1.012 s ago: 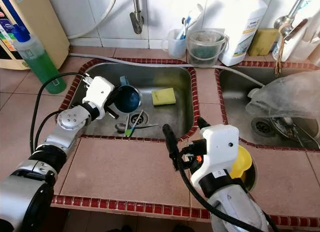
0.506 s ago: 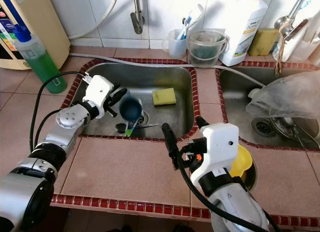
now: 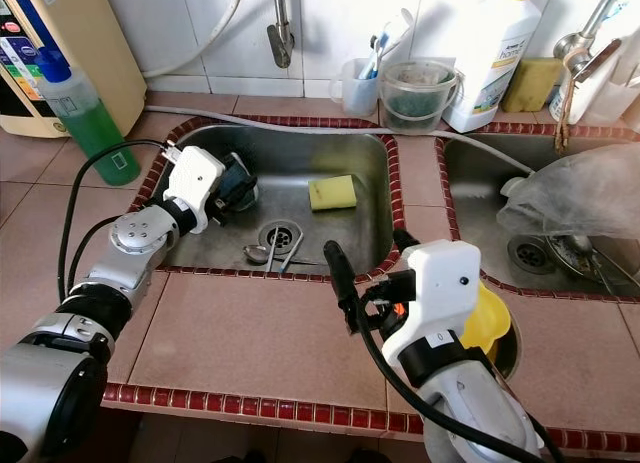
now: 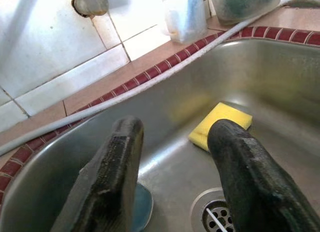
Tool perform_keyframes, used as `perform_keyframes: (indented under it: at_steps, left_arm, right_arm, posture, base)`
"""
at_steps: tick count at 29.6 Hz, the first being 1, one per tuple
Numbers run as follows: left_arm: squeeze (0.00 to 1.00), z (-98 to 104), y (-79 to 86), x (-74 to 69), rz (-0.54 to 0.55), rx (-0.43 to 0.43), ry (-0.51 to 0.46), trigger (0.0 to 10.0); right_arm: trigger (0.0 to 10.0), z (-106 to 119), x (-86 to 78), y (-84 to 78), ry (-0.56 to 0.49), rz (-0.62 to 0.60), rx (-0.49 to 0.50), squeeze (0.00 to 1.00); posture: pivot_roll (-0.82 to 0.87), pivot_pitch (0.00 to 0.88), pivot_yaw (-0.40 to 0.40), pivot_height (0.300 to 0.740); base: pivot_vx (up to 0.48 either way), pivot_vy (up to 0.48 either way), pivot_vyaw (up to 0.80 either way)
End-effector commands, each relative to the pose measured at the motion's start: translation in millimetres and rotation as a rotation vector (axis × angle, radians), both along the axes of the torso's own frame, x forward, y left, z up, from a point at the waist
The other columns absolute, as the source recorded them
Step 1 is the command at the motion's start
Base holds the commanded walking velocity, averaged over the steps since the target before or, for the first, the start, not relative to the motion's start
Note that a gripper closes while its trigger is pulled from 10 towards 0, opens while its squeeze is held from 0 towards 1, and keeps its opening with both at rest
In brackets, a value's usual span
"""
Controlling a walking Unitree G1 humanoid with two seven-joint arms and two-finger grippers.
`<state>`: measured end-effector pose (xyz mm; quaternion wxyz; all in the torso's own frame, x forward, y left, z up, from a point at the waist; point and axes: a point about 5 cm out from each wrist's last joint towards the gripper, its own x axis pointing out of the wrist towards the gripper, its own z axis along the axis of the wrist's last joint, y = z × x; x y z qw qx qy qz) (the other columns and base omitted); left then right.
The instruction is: Kitchen organization
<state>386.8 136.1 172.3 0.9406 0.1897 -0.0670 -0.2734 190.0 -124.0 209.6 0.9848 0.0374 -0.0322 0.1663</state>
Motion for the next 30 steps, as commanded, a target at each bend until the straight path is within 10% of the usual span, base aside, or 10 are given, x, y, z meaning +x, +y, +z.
perform_keyframes:
  at_steps: [1, 6, 7, 8, 30]
  left_arm:
    - [1.00, 7.2, 3.3, 1.9, 0.001, 0.000, -0.020, 10.0]
    - [0.97, 16.5, 4.6, 3.2, 0.018, -0.072, -0.043, 10.0]
    - [0.71, 18.0, 4.6, 3.1, 0.018, -0.086, -0.047, 10.0]
    - [0.00, 22.6, 4.8, 2.6, 0.021, -0.126, -0.065, 10.0]
    - [0.00, 47.9, 5.8, -33.9, 0.088, -0.427, -0.188, 10.0]
  right_arm:
    - [10.0, 1.7, -0.7, -1.0, -0.006, -0.006, 0.000, 0.00]
    - [10.0, 6.5, 9.6, -2.9, -0.053, -0.034, 0.019, 0.00]
    - [10.0, 7.8, 11.6, -2.8, -0.065, -0.037, 0.024, 0.00]
    - [10.0, 11.0, 17.6, -3.0, -0.097, -0.047, 0.031, 0.00]
    - [10.0, 17.0, 79.5, 4.5, -0.361, -0.119, 0.061, 0.00]
  posture:
    - [-0.27, 0.166, 0.055, 0.740]
    - [-0.25, 0.159, 0.058, 0.740]
    - [-0.25, 0.159, 0.058, 0.740]
    - [-0.24, 0.153, 0.055, 0.740]
    - [-0.10, 0.081, 0.011, 0.740]
  base:
    - [0.000, 0.000, 0.00]
    - [0.000, 0.000, 0.00]
    - [0.000, 0.000, 0.00]
    - [0.000, 0.000, 0.00]
    - [0.000, 0.000, 0.00]
